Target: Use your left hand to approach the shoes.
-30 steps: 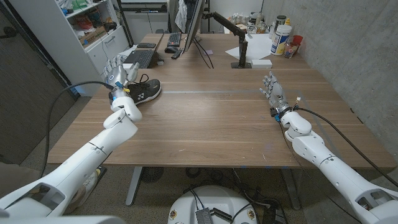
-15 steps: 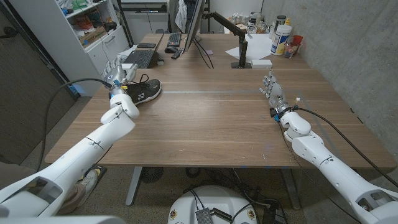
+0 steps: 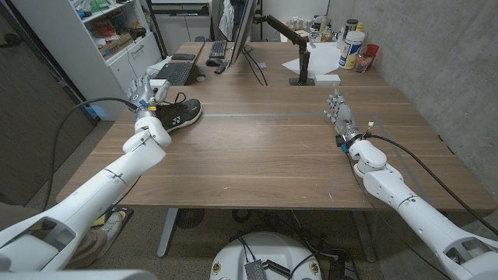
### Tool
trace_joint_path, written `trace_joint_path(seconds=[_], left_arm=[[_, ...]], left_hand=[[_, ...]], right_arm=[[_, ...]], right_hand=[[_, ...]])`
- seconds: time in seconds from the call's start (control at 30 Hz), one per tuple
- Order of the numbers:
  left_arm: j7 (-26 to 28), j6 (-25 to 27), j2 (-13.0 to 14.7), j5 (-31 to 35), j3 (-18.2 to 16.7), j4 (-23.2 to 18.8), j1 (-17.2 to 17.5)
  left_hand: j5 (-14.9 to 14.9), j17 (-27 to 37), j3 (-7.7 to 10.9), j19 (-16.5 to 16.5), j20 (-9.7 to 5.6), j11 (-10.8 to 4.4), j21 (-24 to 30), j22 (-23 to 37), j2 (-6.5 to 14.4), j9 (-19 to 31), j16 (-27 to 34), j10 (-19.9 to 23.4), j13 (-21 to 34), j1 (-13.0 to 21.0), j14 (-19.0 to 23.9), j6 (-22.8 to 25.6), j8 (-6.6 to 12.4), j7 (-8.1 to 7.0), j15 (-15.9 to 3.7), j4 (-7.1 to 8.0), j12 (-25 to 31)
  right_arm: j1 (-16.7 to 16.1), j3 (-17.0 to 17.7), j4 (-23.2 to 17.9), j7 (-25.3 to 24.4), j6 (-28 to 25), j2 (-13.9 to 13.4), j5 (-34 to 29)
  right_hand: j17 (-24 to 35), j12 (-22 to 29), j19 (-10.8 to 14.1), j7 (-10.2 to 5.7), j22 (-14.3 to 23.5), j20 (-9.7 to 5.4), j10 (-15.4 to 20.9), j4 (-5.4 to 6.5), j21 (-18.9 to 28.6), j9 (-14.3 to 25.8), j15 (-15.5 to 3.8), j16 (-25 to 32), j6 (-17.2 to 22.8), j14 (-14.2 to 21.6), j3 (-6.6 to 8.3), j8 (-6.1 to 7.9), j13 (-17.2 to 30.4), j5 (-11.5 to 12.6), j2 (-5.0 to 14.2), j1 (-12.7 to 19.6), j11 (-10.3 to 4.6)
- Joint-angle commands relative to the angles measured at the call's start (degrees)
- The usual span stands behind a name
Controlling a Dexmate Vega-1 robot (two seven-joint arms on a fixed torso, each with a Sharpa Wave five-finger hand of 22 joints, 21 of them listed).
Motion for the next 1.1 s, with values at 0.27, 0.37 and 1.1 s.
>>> trace_joint_path(seconds=[0.27, 0.37, 1.1], left_arm=[[0.49, -0.18, 0.44, -2.26, 0.14, 1.74, -1.06], [0.18, 0.4, 0.48, -2.38, 0.54, 2.14, -1.62], [-1.03, 1.51, 0.28, -3.41, 2.85, 5.79, -4.68]], left_hand=[[0.0, 0.16, -0.15, -0.12, 0.04, 0.03, 0.0, 0.13, -0.33, 0.18, -0.06, -0.21, 0.28, 0.65, -0.24, -0.15, -0.1, -0.02, 0.24, -0.27, -0.02], [0.0, 0.16, -0.16, -0.15, 0.01, -0.02, -0.01, 0.13, -0.32, 0.18, -0.07, -0.21, 0.28, 0.66, -0.29, -0.15, -0.1, -0.01, 0.25, -0.26, -0.02], [0.01, 0.16, -0.16, -0.23, 0.0, 0.09, -0.03, 0.13, -0.19, 0.18, -0.06, -0.19, 0.29, 0.77, -0.35, -0.11, -0.08, 0.08, 0.36, -0.27, 0.01]], right_arm=[[0.18, -0.12, -0.21, 0.11, -0.06, -0.09, -0.23], [0.28, -0.18, -0.39, -0.21, -0.34, -0.27, -0.57], [0.27, -0.2, -0.51, -0.91, -0.17, -0.52, -1.52]], right_hand=[[0.2, 0.0, -0.16, -0.17, 0.25, -0.27, -0.23, 0.05, 0.25, 0.12, 0.18, 0.26, -0.03, -0.52, -0.1, 0.07, 0.1, 0.17, 0.51, 0.49, 0.08], [0.2, 0.01, -0.19, -0.18, 0.25, -0.26, -0.23, 0.04, 0.24, 0.12, 0.18, 0.23, -0.04, -0.6, -0.11, 0.07, 0.1, 0.17, 0.52, 0.5, 0.14], [0.19, -0.01, -0.27, -0.28, 0.25, -0.4, -0.36, -0.04, 0.26, 0.12, 0.04, 0.24, -0.01, -0.73, -0.19, 0.08, 0.1, 0.15, 0.57, 0.57, 0.05]])
